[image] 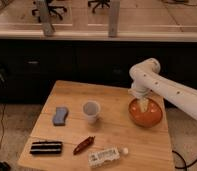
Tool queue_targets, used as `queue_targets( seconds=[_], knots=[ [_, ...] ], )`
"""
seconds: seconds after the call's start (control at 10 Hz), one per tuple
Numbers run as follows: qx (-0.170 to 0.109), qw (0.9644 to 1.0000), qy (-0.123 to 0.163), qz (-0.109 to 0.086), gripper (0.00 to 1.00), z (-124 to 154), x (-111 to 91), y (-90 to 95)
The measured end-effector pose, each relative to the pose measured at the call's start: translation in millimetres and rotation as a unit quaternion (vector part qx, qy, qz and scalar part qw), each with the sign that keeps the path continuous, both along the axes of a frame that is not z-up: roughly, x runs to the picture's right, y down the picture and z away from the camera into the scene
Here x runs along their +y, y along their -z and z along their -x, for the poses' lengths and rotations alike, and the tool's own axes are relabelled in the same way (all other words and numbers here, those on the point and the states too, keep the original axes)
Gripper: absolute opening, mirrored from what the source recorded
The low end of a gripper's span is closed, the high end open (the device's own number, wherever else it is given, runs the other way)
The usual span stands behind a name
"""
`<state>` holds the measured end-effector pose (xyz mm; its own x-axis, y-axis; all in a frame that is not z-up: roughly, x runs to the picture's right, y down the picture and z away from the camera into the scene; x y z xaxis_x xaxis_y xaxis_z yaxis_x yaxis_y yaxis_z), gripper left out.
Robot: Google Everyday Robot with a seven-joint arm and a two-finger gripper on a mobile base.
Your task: Move the arm in a circular motion
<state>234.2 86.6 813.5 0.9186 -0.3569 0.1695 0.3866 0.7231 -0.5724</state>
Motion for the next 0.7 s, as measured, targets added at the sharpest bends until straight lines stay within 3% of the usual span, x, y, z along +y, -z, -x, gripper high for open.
queue_targets(
  seconds=[0.7],
  knots=[
    [-0.012, 0.9998, 0.013, -0.003, 0.80, 6.2, -6.0, -8.0]
  ],
)
